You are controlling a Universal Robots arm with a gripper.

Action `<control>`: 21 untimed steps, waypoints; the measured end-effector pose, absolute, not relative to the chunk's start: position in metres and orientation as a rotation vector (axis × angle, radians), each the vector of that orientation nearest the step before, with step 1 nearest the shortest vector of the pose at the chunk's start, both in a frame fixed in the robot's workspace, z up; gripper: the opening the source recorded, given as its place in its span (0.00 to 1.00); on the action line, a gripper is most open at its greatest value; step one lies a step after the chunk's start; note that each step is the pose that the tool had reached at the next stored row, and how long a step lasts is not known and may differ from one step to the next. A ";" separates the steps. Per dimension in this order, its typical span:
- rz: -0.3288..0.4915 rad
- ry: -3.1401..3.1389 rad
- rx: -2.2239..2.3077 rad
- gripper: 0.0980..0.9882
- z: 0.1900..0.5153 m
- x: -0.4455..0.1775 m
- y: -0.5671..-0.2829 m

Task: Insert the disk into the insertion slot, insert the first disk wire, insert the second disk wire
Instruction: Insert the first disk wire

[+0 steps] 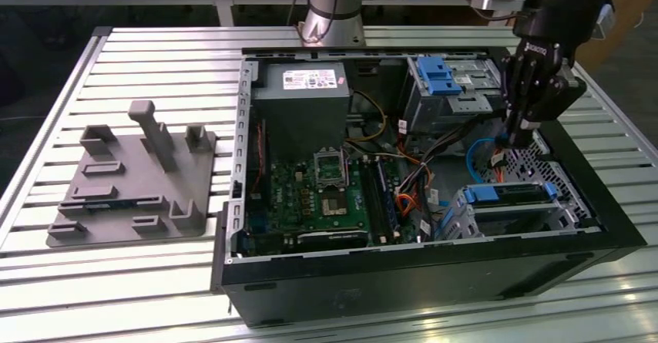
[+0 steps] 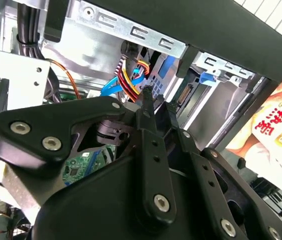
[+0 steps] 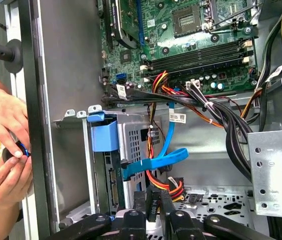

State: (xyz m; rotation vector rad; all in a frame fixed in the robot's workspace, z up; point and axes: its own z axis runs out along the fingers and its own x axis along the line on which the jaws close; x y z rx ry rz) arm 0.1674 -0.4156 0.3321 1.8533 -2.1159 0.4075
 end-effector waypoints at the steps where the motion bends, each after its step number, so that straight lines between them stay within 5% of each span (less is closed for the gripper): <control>1: 0.409 -2.115 1.852 0.18 0.332 0.167 -0.415; 21: 0.428 -2.079 1.885 0.18 0.332 0.164 -0.412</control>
